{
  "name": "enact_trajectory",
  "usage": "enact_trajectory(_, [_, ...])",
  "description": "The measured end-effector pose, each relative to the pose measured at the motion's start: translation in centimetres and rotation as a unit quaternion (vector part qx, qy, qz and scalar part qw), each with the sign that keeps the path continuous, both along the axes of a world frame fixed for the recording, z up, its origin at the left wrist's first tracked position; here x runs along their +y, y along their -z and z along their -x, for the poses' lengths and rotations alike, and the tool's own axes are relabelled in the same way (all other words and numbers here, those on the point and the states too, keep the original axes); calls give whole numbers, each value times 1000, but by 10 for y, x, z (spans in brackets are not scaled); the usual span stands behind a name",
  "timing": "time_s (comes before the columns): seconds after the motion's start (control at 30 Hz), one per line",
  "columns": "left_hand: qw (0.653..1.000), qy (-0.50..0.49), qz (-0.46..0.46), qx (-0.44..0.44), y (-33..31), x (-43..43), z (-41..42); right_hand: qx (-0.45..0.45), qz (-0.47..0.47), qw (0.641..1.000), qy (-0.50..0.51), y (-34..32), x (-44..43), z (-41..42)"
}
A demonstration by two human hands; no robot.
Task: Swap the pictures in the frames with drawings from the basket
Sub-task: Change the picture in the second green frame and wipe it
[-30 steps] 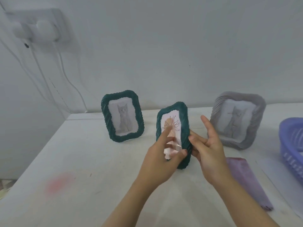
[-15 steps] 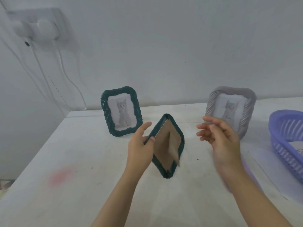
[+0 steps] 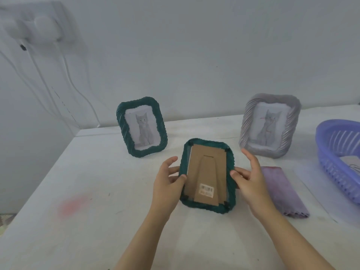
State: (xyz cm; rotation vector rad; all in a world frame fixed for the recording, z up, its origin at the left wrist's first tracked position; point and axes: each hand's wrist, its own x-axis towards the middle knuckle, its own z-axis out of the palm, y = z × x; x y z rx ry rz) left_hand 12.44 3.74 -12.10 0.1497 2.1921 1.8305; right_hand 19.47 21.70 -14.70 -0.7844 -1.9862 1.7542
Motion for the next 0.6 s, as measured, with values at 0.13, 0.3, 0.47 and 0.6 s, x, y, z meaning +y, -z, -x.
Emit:
enact_trajectory(0.13, [990,19,115,80,13,-7,0,-24,-56,998,-32,0,6,-3])
enact_trajectory(0.3, [977,41,176,110,27,-11,-4,-51,-151,986,-36,7,4,-9])
enact_trajectory(0.47, [943,63,276,176,34,-11,-5,-63,-251,965,-46,21,4,-14])
enact_trajectory(0.6, [885,53,332,323,38,-13,-4,-41,-296,951,-72,23,8,-14])
